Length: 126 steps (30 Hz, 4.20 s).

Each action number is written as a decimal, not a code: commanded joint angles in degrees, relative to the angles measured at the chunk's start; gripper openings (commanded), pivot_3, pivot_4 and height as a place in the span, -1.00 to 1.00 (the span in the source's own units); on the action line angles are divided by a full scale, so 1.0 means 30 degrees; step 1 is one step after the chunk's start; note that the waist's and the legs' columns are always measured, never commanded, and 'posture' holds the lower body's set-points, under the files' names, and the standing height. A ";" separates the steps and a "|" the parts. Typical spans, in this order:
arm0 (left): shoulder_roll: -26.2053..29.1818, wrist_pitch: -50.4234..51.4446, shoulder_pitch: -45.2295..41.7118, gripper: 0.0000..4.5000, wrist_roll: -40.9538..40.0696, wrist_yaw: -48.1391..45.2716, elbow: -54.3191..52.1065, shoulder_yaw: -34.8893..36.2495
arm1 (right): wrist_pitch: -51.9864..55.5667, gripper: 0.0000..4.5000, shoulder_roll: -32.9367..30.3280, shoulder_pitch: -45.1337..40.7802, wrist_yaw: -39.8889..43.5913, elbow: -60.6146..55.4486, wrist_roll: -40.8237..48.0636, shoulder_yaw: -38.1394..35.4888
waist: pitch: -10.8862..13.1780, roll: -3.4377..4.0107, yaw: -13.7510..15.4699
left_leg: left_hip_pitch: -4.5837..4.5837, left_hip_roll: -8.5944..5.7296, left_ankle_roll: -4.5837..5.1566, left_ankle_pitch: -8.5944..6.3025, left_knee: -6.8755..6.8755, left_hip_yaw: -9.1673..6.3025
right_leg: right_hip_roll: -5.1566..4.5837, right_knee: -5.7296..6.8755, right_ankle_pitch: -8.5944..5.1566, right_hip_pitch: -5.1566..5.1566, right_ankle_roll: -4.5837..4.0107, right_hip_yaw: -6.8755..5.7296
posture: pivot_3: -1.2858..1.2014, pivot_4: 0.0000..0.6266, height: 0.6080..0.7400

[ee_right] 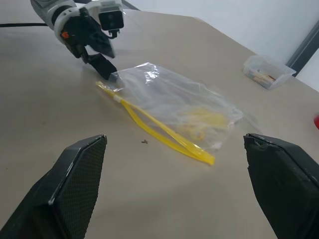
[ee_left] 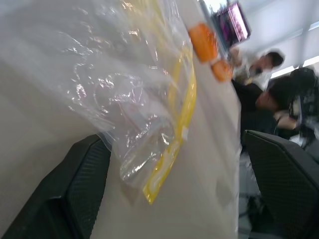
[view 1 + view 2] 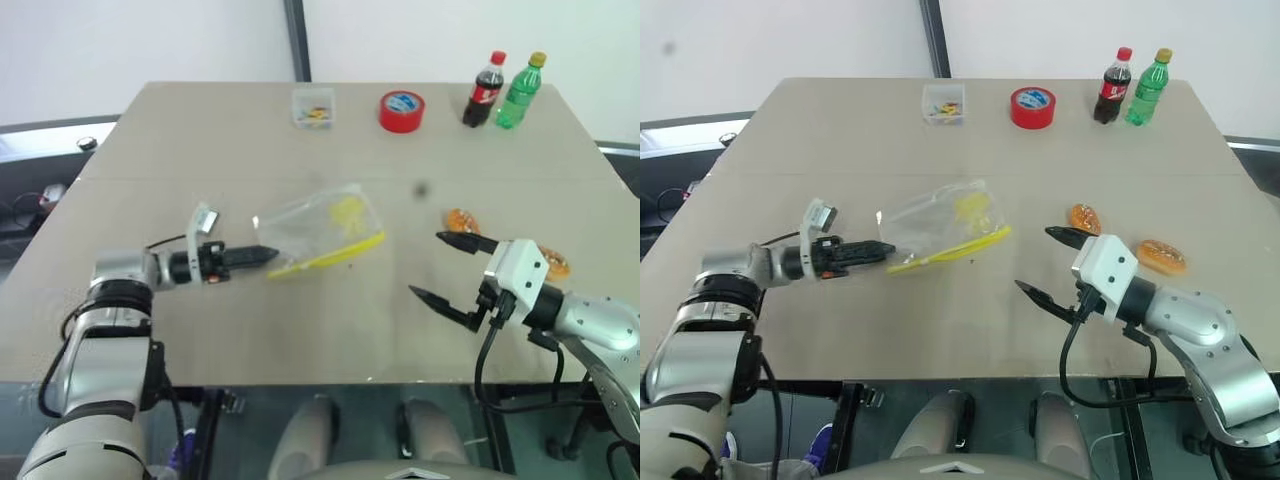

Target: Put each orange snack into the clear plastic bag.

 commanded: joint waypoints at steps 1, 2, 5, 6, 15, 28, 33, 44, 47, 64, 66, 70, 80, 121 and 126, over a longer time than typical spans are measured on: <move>-0.0667 0.3121 0.0093 0.96 -0.0822 0.2130 -0.0285 0.0985 | 0.0070 1.00 -0.0039 0.0164 -0.0339 -0.0995 0.0135 -0.0467 | 0.0001 0.0000 -0.0088 | 0.0003 -0.0008 0.0000 0.0000 0.0019 -0.0003 | 0.0003 0.0031 -0.0002 -0.0002 0.0002 0.0001 | 0.03 -0.52 1.00; -0.0856 0.3972 -0.0020 0.96 -0.1184 0.2620 -0.0443 0.1450 | 0.0112 1.00 -0.0010 0.0177 -0.0401 -0.1037 0.0130 -0.0428 | 0.0002 -0.0001 -0.0134 | 0.0007 -0.0007 0.0000 0.0000 0.0030 -0.0004 | 0.0003 0.0054 -0.0003 -0.0004 0.0004 0.0004 | 0.03 -0.52 1.00; -0.1372 0.3259 0.1242 0.96 -0.1204 0.3096 -0.3552 0.0900 | 0.0258 1.00 0.0096 0.0071 -0.0584 -0.1115 0.0092 -0.0233 | 0.0007 -0.0009 -0.0193 | 0.0011 -0.0002 -0.0001 0.0000 0.0074 -0.0037 | 0.0005 0.0102 -0.0004 -0.0009 0.0005 0.0021 | 0.03 -0.52 1.00; -0.1586 0.3079 0.1545 0.96 -0.1197 0.3331 -0.4328 0.0725 | 0.0297 1.00 0.0155 0.0011 -0.0630 -0.1089 0.0119 -0.0163 | 0.0007 -0.0010 -0.0192 | 0.0015 0.0022 -0.0002 0.0000 0.0074 -0.0046 | 0.0000 0.0112 -0.0002 -0.0013 0.0002 0.0047 | 0.03 -0.52 1.00; -0.4875 0.6701 0.1202 0.96 -0.2819 1.0401 -0.5360 0.4520 | 0.0532 1.00 0.0404 -0.0028 -0.1125 -0.1313 -0.0034 0.0278 | 0.0008 -0.0013 -0.0091 | 0.0007 0.0018 -0.0001 -0.0001 0.0121 -0.0045 | -0.0005 0.0138 -0.0002 -0.0023 0.0003 0.0065 | 0.03 -0.52 1.00; -1.0100 1.2177 0.0769 -0.97 -0.5963 2.0201 -1.0136 1.3858 | -0.0672 1.00 0.0401 -0.0694 -0.1887 -0.0409 -0.2781 0.1670 | 0.0016 -0.0036 -0.0095 | 0.0012 0.0009 -0.0010 0.0000 0.0153 -0.0077 | -0.0012 0.0150 0.0002 -0.0002 0.0016 0.0045 | 0.03 -0.52 1.00; -1.0224 1.2383 0.0876 -0.97 -1.0734 2.2682 -1.1134 1.4206 | -0.3819 1.00 0.0436 -0.2539 -0.3575 0.3302 -0.9227 0.5123 | 0.0048 -0.0089 -0.0144 | 0.0003 0.0011 -0.0031 0.0007 0.0153 -0.0071 | -0.0010 0.0149 0.0005 -0.0024 0.0019 0.0048 | 0.03 -0.52 1.00; -0.8032 1.2383 0.2389 -0.97 -2.1207 2.8728 -1.1655 1.2098 | -0.9079 1.00 0.4391 -0.9103 -1.0520 1.5260 -1.7351 0.8240 | 0.0100 -0.0155 -0.0217 | -0.0018 0.0026 -0.0159 0.0081 0.0121 0.0010 | -0.0008 0.0170 0.0016 -0.0125 0.0001 0.0165 | 0.03 -0.52 1.00; -0.7610 1.1886 0.2868 -0.97 -2.3623 3.0445 -1.1936 1.1651 | -1.0356 1.00 0.5257 -1.0180 -1.0895 1.7616 -1.7034 0.8238 | 0.0101 -0.0162 -0.0162 | -0.0022 0.0024 -0.0161 0.0082 0.0113 0.0000 | -0.0008 0.0162 0.0016 -0.0130 -0.0001 0.0162 | 0.03 -0.52 1.00; -0.5990 0.5536 0.6152 -1.00 -3.0225 3.4378 -1.7452 0.6894 | -1.3043 -0.97 0.6657 -1.2089 -1.0503 2.1195 -1.5223 0.6754 | 0.0107 -0.0169 -0.0203 | -0.0017 0.0012 -0.0159 0.0083 0.0082 0.0026 | 0.0000 0.0142 0.0018 -0.0131 -0.0007 0.0186 | 0.03 -0.52 1.00; -0.4351 0.5721 0.6415 -1.00 -2.7611 3.2692 -1.9330 0.6120 | -1.2559 -0.97 0.6292 -1.2230 -1.0156 2.0916 -1.5031 0.6300 | 0.0121 -0.0178 -0.0269 | -0.0016 0.0015 -0.0159 0.0082 0.0074 0.0031 | 0.0004 0.0138 0.0017 -0.0132 -0.0008 0.0192 | 0.03 -0.52 1.00; -0.1058 0.2982 0.6814 -0.77 -1.9401 2.6388 -2.3703 0.3178 | -1.0988 -1.00 0.5217 -1.2734 -0.8781 2.0020 -1.4802 0.5464 | 0.0148 -0.0164 -0.0250 | -0.0016 -0.0030 -0.0160 0.0085 0.0012 0.0058 | 0.0017 0.0133 0.0015 -0.0165 -0.0012 0.0208 | 0.03 -0.52 1.00; 0.3356 -0.9248 0.7342 0.35 -0.0739 1.9371 -2.9886 -0.5304 | -0.5803 -1.00 0.4888 -1.4316 -0.5444 1.7460 -1.6547 0.6333 | 0.0156 -0.0138 -0.0241 | -0.0087 0.0032 -0.0202 0.0112 -0.0307 0.0131 | 0.0046 -0.0148 0.0034 -0.0274 -0.0047 0.0258 | 0.03 -0.52 1.00; -0.0829 -2.2003 0.5425 -1.00 0.6389 1.5081 -1.8180 -0.4258 | 0.6220 0.02 0.7301 -0.8132 -0.1037 0.4929 -1.1550 0.2149 | 0.0155 -0.0139 -0.0188 | -0.0351 0.0022 -0.0193 0.0111 -0.0064 0.0054 | 0.0061 0.0045 0.0038 -0.0488 -0.0038 0.0182 | 0.03 -0.52 1.00; -0.0895 -2.3627 0.5604 -1.00 0.5743 1.3673 -1.7551 -0.4048 | 0.9433 -0.82 1.0472 -0.9420 -0.2247 0.4453 -0.8536 0.0614 | 0.0154 -0.0138 -0.0330 | -0.0310 0.0025 -0.0186 0.0109 -0.0058 0.0061 | 0.0065 0.0142 0.0038 -0.0491 -0.0039 0.0193 | 0.03 -0.52 1.00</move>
